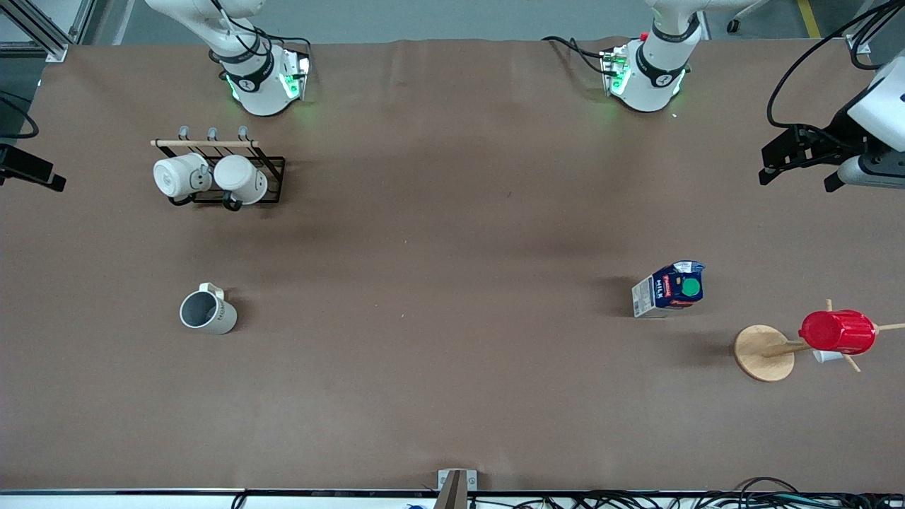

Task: Place cup and milk on table
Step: 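Lower the right gripper onto the grey mug while the left gripper holds the milk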

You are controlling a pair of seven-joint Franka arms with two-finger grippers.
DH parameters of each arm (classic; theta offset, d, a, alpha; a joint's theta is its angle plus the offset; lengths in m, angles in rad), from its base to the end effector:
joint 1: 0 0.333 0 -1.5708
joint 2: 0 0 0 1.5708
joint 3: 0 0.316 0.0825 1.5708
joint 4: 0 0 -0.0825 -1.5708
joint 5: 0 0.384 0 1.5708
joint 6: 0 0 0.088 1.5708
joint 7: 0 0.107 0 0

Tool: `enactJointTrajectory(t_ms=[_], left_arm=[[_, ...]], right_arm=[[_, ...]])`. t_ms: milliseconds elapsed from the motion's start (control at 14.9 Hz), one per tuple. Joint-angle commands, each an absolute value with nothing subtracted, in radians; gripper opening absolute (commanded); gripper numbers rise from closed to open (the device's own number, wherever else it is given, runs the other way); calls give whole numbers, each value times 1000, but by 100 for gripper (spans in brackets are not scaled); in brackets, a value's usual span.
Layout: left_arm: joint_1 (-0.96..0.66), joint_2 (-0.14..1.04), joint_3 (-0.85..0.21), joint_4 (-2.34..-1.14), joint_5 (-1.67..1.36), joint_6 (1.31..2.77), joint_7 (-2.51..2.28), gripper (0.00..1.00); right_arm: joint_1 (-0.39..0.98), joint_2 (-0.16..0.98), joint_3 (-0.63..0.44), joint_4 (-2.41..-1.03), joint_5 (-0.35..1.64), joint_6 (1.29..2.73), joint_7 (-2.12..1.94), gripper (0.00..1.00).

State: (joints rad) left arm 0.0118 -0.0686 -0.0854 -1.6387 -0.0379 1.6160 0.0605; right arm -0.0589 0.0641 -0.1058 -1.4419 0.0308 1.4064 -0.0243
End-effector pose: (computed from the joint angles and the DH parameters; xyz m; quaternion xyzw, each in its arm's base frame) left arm 0.5356 -0.0451 0.6337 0.9974 -0.0665 0.0227 0.0162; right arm 0.5507 -0.0856 0.6353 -0.9964 0.0684 0.0483 0.0165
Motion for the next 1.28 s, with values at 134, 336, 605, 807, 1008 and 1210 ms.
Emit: enactJointTrajectory(t_ms=[134, 336, 605, 807, 1008, 1210], left_arm=[[8, -54, -81, -1603, -12, 1572, 69, 100], [3, 12, -89, -1580, 15, 1580, 67, 100], [3, 101, -91, -1640, 5, 1736, 42, 100], [0, 164, -91, -1690, 5, 1857, 15, 100], [2, 215, -91, -1771, 5, 2000, -11, 100], [-6, 268, -92, -1813, 5, 2089, -60, 100]], right_arm=[[-67, 66, -101, -1433, 32, 1401, -21, 100], [-67, 66, -101, -1433, 31, 1401, -21, 100], [-67, 74, -101, -1440, 25, 1414, -23, 100], [-75, 168, -101, -1469, 26, 1532, -41, 100], [-68, 238, -98, -1590, 26, 1725, -49, 100], [-49, 293, -91, -1728, 28, 1952, -51, 100]])
